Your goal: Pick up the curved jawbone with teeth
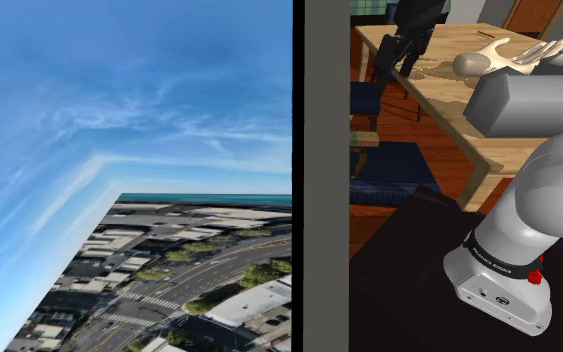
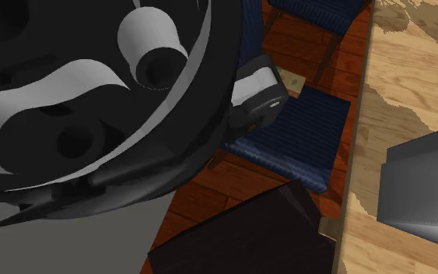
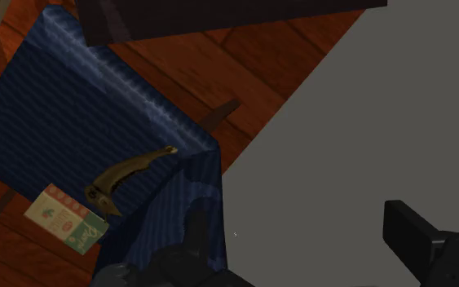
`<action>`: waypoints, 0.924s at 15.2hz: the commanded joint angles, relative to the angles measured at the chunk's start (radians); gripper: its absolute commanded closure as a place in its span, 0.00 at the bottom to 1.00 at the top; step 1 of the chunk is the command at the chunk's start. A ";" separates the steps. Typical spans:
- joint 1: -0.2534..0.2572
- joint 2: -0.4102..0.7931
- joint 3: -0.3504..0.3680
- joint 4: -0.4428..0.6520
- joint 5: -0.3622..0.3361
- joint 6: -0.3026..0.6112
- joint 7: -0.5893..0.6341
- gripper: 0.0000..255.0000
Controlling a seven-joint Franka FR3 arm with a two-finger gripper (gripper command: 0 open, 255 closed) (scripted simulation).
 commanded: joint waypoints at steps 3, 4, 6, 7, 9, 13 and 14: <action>-0.020 0.035 -0.010 -0.029 -0.006 0.062 0.014 0.00; -0.030 0.055 -0.015 -0.043 -0.008 0.094 0.021 0.00; -0.049 0.097 -0.026 -0.066 -0.014 0.156 0.035 0.00; -0.059 0.119 -0.031 -0.076 -0.017 0.188 0.042 0.00; -0.079 0.168 -0.042 -0.093 -0.022 0.250 0.056 0.00; -0.117 0.276 -0.064 -0.113 -0.032 0.374 0.085 0.00; -0.126 0.305 -0.070 -0.116 -0.033 0.404 0.092 0.00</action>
